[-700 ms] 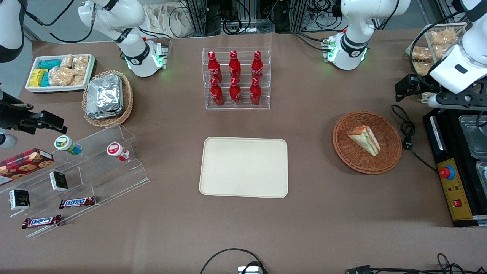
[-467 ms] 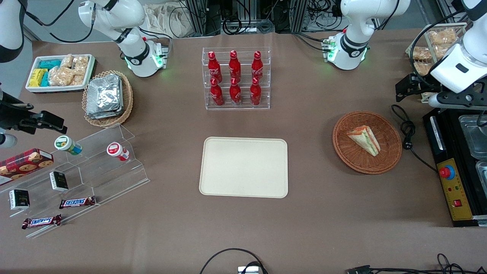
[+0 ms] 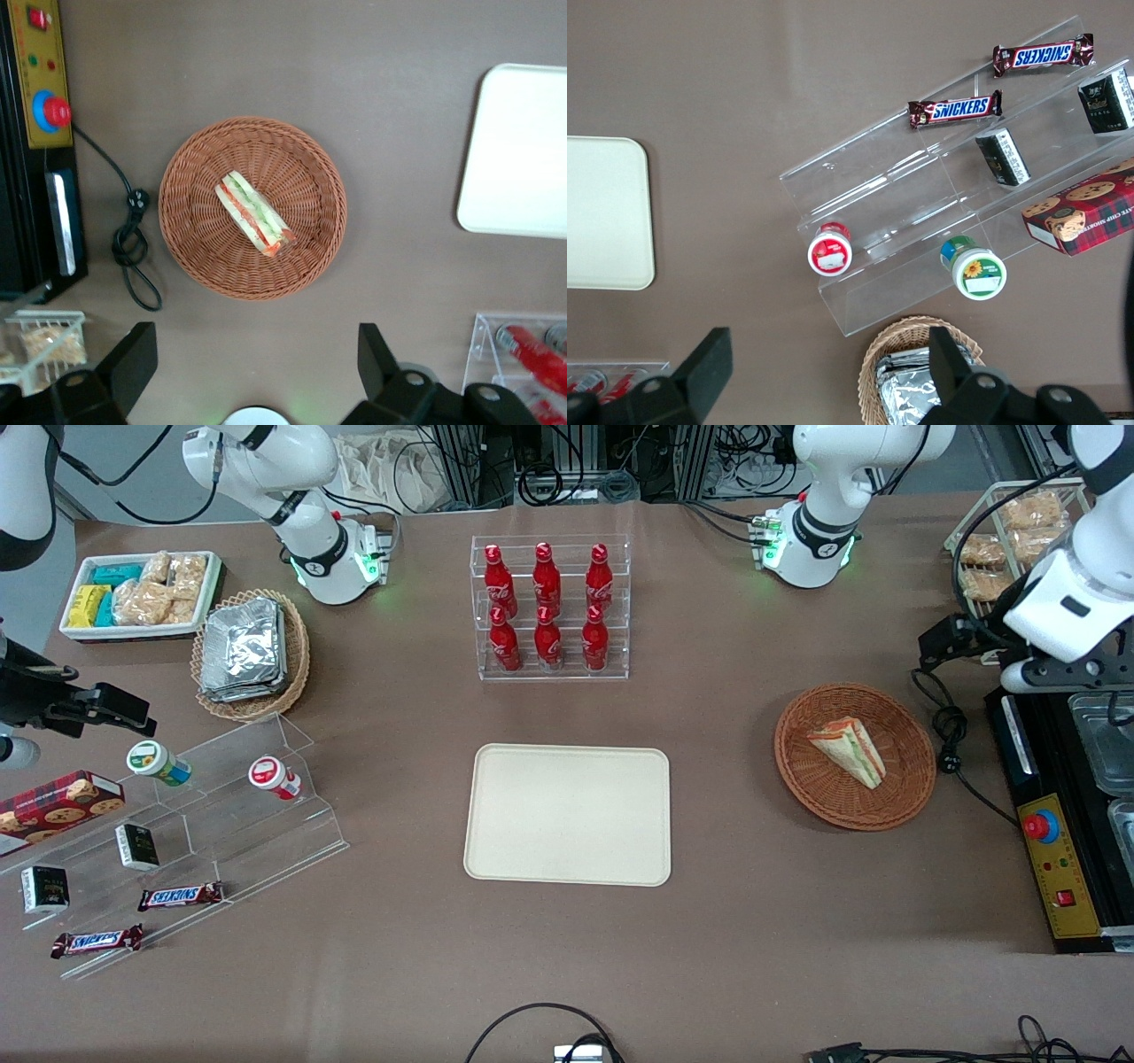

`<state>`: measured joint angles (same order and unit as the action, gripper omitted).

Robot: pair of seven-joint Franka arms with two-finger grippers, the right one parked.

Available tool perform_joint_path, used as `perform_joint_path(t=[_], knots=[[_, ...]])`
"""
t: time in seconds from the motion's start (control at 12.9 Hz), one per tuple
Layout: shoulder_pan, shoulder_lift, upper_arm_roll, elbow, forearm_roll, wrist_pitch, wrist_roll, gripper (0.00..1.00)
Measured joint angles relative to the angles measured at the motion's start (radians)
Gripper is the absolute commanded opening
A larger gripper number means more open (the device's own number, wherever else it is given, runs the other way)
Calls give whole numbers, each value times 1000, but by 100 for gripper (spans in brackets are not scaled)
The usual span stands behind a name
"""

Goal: Place sandwich from basket to tray
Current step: 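Move the left gripper over the sandwich in the wicker basket, then lower the open left gripper around the wrapped sandwich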

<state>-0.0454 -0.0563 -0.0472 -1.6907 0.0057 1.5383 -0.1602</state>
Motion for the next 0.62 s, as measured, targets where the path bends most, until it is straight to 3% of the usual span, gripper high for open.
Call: perform_joint_path(t=[0.31, 0.62], knots=[[0, -7, -1, -162, 1, 148, -178, 100], [0, -64, 0, -442, 2, 421, -299, 100]])
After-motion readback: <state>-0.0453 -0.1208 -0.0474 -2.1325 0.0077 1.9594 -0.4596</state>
